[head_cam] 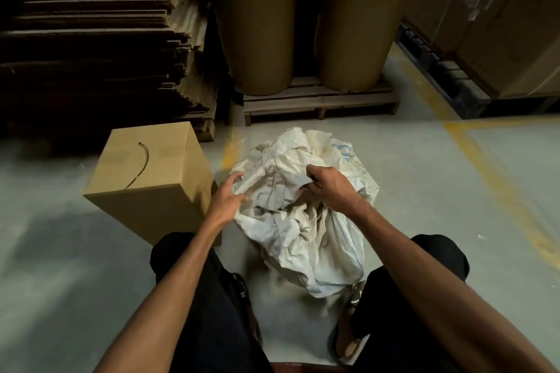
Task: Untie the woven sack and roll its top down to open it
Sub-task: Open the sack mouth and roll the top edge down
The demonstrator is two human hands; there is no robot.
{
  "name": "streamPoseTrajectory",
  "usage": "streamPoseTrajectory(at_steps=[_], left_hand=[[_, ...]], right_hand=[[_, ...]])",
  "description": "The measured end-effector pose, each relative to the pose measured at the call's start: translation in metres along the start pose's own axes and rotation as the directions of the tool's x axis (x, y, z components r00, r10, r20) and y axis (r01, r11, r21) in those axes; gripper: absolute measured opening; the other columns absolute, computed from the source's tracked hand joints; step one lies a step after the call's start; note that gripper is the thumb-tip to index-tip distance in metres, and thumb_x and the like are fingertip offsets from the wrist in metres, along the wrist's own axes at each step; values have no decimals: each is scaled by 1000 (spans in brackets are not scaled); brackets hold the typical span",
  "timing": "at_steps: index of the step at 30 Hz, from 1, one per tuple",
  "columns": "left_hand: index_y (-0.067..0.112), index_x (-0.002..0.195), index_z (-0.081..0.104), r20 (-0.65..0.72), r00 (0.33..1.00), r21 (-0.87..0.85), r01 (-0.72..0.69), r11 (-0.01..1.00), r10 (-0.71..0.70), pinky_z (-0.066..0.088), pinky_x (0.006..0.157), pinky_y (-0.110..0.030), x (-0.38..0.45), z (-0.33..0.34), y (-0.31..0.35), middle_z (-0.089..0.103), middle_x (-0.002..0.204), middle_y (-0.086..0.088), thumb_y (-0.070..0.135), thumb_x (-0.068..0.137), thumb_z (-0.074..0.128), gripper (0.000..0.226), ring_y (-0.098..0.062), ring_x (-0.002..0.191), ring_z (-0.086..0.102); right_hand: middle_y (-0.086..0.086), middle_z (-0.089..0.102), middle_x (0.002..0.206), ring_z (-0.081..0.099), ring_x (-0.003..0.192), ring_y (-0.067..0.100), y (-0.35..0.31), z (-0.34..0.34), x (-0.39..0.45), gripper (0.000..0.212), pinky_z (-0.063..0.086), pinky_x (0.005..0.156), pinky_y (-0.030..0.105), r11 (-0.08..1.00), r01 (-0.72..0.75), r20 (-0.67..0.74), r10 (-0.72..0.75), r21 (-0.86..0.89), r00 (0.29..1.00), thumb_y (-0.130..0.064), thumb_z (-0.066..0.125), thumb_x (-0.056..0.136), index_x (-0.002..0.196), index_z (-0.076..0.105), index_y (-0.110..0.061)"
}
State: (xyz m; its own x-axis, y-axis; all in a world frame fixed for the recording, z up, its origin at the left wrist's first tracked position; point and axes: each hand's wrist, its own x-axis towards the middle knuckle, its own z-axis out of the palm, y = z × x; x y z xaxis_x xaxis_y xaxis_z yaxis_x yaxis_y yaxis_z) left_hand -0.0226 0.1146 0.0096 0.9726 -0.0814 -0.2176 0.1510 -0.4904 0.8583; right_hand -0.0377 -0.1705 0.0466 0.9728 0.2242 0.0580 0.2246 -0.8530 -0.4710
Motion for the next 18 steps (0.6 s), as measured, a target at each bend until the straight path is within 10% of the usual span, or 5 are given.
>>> streamPoseTrajectory(at_steps=[5, 7, 13, 18], left_hand=[[33, 152, 30, 54, 977, 165, -211, 964, 204, 45, 87, -25, -14, 41, 41, 50, 143, 5, 28, 93, 70, 72, -3, 112, 56], [24, 148, 40, 0, 989, 125, -148, 981, 149, 46, 80, -25, -14, 46, 56, 63, 125, 1, 29, 101, 58, 50, -3, 90, 65], [9, 119, 70, 249, 966, -90, 89, 992, -65, 51, 99, -43, 13, 18, 78, 71, 118, -10, 23, 103, 53, 27, -26, 107, 66], [4, 118, 70, 474, 862, -417, 398, 817, -178, 59, 66, -33, 16, 1, 97, 71, 105, -19, 41, 100, 51, 45, -26, 76, 71]], right_hand=[[4, 55, 69, 46, 61, 23, -10, -6, 2, 22, 39, 56, 42, 999, -17, 18, 17, 36, 1000, -7, 65, 88, 79, 45, -12], [4, 63, 82, 58, 72, 26, -5, -12, 4, 12, 47, 60, 40, 999, -30, 1, 30, 29, 1000, -9, 66, 92, 90, 54, -11], [8, 66, 119, 64, 103, 25, 14, -43, 15, 22, 46, 79, 30, 993, 79, -3, -80, -86, 997, -21, 62, 101, 120, 69, -13], [5, 53, 135, 52, 118, 18, 4, -33, 23, 51, 41, 101, 32, 991, 136, 72, -134, -21, 988, -41, 58, 102, 148, 53, -19]])
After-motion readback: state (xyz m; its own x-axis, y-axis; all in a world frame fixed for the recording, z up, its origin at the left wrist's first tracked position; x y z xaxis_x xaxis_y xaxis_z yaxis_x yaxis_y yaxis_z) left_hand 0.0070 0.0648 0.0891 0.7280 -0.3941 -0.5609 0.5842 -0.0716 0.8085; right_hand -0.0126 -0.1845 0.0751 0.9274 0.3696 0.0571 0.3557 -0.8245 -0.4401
